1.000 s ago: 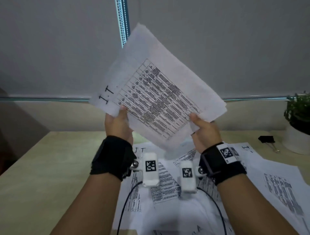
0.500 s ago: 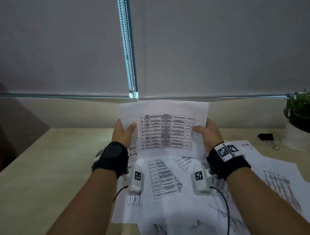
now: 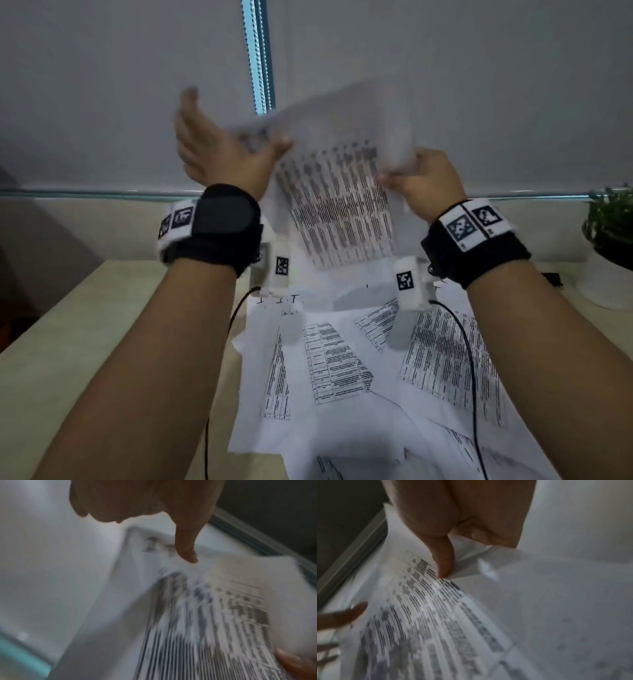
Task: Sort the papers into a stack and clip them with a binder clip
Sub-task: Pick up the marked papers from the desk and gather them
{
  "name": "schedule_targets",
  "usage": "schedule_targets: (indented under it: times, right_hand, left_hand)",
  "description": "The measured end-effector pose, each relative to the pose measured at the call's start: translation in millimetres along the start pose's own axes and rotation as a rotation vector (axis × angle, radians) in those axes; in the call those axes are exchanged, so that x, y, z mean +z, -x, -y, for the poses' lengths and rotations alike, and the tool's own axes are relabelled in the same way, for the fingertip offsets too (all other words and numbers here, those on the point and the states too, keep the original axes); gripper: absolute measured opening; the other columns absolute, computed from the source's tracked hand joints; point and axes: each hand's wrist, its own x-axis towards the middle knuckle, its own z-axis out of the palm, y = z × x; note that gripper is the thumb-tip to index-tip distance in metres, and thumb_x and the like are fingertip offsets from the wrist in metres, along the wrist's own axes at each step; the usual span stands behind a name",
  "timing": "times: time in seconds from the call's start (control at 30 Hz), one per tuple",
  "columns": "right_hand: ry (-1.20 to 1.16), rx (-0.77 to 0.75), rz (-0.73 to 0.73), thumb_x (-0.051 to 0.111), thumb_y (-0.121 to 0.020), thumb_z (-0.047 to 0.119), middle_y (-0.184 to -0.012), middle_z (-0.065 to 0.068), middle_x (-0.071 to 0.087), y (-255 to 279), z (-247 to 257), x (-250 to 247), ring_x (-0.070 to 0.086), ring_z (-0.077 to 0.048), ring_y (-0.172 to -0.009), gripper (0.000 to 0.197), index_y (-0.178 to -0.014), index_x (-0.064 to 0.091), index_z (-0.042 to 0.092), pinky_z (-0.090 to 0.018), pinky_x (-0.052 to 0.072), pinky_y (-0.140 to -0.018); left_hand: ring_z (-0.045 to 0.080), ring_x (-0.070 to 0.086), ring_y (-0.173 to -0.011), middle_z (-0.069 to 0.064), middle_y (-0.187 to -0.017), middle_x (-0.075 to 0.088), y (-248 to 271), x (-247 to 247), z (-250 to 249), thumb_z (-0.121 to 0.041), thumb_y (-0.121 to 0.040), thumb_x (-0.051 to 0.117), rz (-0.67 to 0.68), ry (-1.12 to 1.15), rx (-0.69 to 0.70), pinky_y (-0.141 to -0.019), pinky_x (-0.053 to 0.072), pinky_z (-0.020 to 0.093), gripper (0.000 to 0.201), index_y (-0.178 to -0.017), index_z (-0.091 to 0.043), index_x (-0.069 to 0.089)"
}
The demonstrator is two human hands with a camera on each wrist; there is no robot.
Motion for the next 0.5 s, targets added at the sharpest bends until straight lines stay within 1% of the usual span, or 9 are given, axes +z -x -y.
schedule_targets:
  times: [0.07,0.1,0.17,0.23,0.3,0.33,0.4,0.43,0.5]
  right_hand:
    - [-0.249,0.061,-0.020,0.072,-0.077,0.006,-0.083,0.002,0.068,4,-5,1,0.065,-0.014,-0.078,0.018,-0.091,0.065,0.015,-0.026,0.053,-0.078]
    - [-0.347,0.107,-0.015,0.071,-0.076,0.004,-0.085,0.002,0.068,6,-8,4,0.065,-0.015,-0.080,0.020,-0.092,0.064,0.014,-0.030,0.053,-0.080]
    - [-0.479,0.194,-0.005,0.071,-0.072,0.002,-0.087,-0.002,0.068,14,-24,12,0.066,-0.020,-0.082,0.026,-0.095,0.063,0.012,-0.036,0.054,-0.081]
    - [-0.501,0.304,0.013,0.069,-0.064,0.003,-0.094,-0.009,0.069,33,-47,23,0.065,-0.028,-0.087,0.037,-0.100,0.062,0.010,-0.042,0.054,-0.084]
    - [-0.441,0.413,0.033,0.068,-0.059,0.006,-0.101,-0.013,0.069,55,-69,34,0.065,-0.031,-0.090,0.041,-0.100,0.063,0.012,-0.045,0.052,-0.089]
    - [-0.406,0.446,0.055,0.068,-0.061,0.005,-0.103,-0.014,0.069,63,-77,40,0.066,-0.032,-0.093,0.039,-0.098,0.063,0.014,-0.047,0.051,-0.092]
    - [-0.356,0.461,0.093,0.065,-0.068,-0.002,-0.106,-0.015,0.070,70,-87,46,0.065,-0.032,-0.098,0.033,-0.095,0.064,0.017,-0.048,0.050,-0.094]
    - [-0.359,0.462,0.106,0.062,-0.069,-0.003,-0.104,-0.013,0.069,68,-86,46,0.065,-0.032,-0.097,0.033,-0.094,0.063,0.019,-0.045,0.051,-0.092]
    - [-0.347,0.439,0.146,0.055,-0.073,-0.010,-0.092,-0.008,0.066,53,-88,32,0.063,-0.026,-0.085,0.036,-0.094,0.056,0.019,-0.035,0.054,-0.078]
  left_hand:
    - [0.027,0.039,-0.132,0.013,-0.140,0.038,4,2,14,-0.034,-0.068,0.082,0.176,0.339,-0.187,-0.108,0.034,0.034,0.095,-0.141,-0.011,0.025]
    - [0.024,0.050,-0.123,0.010,-0.131,0.049,9,5,21,-0.025,-0.075,0.079,0.285,0.458,-0.207,-0.102,0.043,0.030,0.076,-0.135,-0.010,0.034]
    - [0.014,0.062,-0.103,-0.004,-0.108,0.064,26,10,32,-0.017,-0.082,0.072,0.391,0.475,-0.224,-0.090,0.050,0.025,0.041,-0.117,-0.016,0.051]
    - [0.011,0.064,-0.097,-0.008,-0.101,0.065,52,13,53,-0.014,-0.084,0.069,0.406,0.493,-0.322,-0.089,0.050,0.027,0.031,-0.110,-0.017,0.053]
    - [0.019,0.064,-0.103,-0.002,-0.106,0.066,82,18,75,-0.014,-0.083,0.071,0.437,0.496,-0.401,-0.091,0.050,0.031,0.036,-0.113,-0.013,0.052]
    - [0.020,0.062,-0.104,0.000,-0.110,0.065,94,20,82,-0.015,-0.083,0.071,0.441,0.464,-0.414,-0.091,0.050,0.028,0.039,-0.116,-0.010,0.052]
    - [0.017,0.059,-0.099,0.001,-0.109,0.061,105,24,86,-0.011,-0.085,0.068,0.396,0.415,-0.402,-0.078,0.049,0.009,0.039,-0.119,-0.003,0.052]
    - [0.017,0.058,-0.097,0.002,-0.106,0.061,103,22,83,-0.008,-0.086,0.066,0.364,0.392,-0.390,-0.072,0.047,0.004,0.035,-0.118,-0.003,0.053]
    - [0.019,0.060,-0.098,0.003,-0.108,0.062,90,20,75,-0.007,-0.086,0.065,0.326,0.364,-0.364,-0.077,0.049,0.012,0.034,-0.119,-0.007,0.055]
